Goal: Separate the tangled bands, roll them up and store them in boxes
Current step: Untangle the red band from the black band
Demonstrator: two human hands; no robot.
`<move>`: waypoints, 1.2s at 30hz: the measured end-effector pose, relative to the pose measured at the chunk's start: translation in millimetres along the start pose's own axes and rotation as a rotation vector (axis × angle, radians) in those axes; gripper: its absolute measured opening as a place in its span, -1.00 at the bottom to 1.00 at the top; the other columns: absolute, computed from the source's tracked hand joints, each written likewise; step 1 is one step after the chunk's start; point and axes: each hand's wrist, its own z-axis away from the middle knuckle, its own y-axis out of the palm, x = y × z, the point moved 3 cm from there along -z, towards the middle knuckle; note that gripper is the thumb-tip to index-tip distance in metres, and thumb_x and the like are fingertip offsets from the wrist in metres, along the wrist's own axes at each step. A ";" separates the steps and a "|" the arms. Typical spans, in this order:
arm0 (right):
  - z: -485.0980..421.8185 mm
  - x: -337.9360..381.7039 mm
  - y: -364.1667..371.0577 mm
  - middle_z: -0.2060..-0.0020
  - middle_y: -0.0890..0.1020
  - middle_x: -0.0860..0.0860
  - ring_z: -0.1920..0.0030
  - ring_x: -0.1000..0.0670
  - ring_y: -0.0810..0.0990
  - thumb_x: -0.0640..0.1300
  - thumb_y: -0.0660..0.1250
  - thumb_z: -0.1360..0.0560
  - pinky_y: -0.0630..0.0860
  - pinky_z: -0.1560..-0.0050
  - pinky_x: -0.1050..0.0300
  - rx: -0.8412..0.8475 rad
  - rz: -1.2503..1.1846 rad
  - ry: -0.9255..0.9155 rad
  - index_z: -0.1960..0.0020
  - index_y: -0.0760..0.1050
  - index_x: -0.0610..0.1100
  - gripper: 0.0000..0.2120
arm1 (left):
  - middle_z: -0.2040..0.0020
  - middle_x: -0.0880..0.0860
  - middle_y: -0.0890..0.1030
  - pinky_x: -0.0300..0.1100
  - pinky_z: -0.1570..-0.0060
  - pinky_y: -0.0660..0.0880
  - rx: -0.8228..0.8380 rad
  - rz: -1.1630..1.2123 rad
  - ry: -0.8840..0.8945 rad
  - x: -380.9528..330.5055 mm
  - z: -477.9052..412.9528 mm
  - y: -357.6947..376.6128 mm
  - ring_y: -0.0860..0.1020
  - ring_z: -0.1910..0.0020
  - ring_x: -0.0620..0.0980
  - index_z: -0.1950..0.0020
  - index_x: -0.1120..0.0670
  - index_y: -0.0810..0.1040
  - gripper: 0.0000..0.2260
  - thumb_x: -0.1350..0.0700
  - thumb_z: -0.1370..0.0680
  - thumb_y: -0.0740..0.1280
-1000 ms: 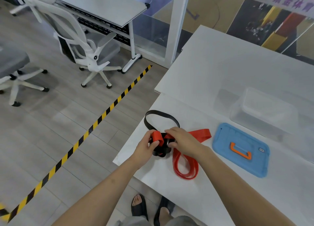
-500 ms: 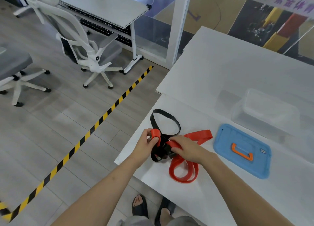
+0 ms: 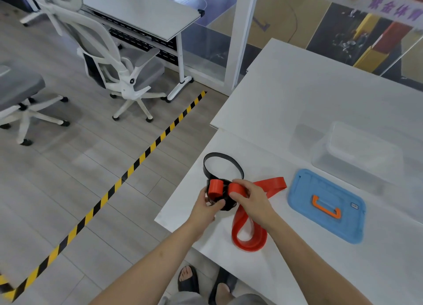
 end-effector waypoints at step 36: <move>33.7 -1.4 -33.1 -0.22 0.58 0.23 -0.23 0.17 0.57 -0.20 0.34 -0.61 0.53 -0.26 0.17 -0.017 0.044 0.050 -0.29 0.55 0.16 -0.65 | 0.11 0.03 0.72 -0.05 0.02 0.55 -0.214 -0.185 0.099 -2.5 -42.7 -65.1 0.64 0.12 0.07 -0.04 -0.06 0.69 -0.88 0.13 -0.65 0.37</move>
